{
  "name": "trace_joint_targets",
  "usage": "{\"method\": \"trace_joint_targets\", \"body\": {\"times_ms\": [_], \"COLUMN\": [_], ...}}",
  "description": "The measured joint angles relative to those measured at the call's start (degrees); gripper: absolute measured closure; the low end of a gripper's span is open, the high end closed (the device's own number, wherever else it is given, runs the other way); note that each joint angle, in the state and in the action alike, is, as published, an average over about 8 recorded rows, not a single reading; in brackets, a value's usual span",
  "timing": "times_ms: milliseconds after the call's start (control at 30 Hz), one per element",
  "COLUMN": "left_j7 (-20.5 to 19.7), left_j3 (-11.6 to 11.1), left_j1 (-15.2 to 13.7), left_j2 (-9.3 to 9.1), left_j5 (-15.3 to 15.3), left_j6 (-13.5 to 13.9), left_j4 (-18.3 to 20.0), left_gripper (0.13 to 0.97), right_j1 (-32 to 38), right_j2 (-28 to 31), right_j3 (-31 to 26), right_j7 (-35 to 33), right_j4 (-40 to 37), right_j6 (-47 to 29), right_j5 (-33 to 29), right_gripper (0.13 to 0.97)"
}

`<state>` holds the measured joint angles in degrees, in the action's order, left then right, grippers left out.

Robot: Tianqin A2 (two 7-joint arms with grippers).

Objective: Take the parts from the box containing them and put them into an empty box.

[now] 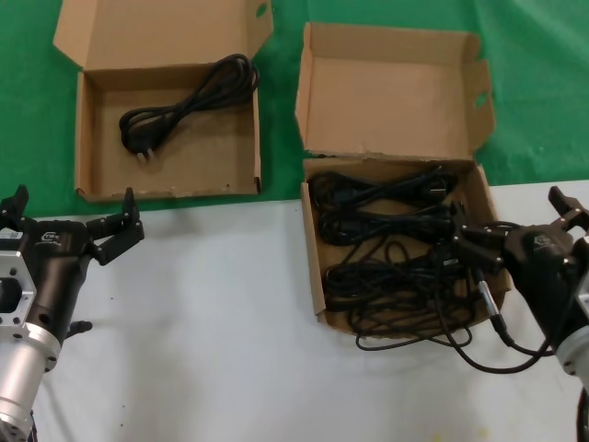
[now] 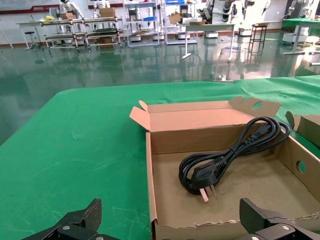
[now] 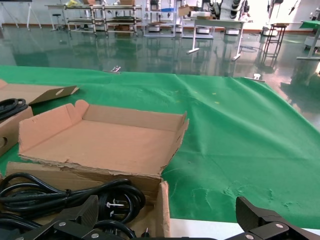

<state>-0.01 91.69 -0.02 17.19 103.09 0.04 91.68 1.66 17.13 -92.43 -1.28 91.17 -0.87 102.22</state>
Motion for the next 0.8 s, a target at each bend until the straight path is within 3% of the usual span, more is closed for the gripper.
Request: {"method": "trace_joint_targets", "body": {"times_ms": [800], "left_j7": [0.00], "left_j3": [0.00], "left_j1": [0.00], "left_j2": [0.00], "left_j5": [0.00], "left_j6": [0.00], "left_j4": [0.00], "left_gripper": [0.132], "right_j1": [0.00], "right_j2": [0.00], "right_j3": [0.00], "right_j7": [0.00], "right_j4": [0.00], "right_j6": [0.00], "right_j5": [0.00], "right_gripper": [0.129]}}
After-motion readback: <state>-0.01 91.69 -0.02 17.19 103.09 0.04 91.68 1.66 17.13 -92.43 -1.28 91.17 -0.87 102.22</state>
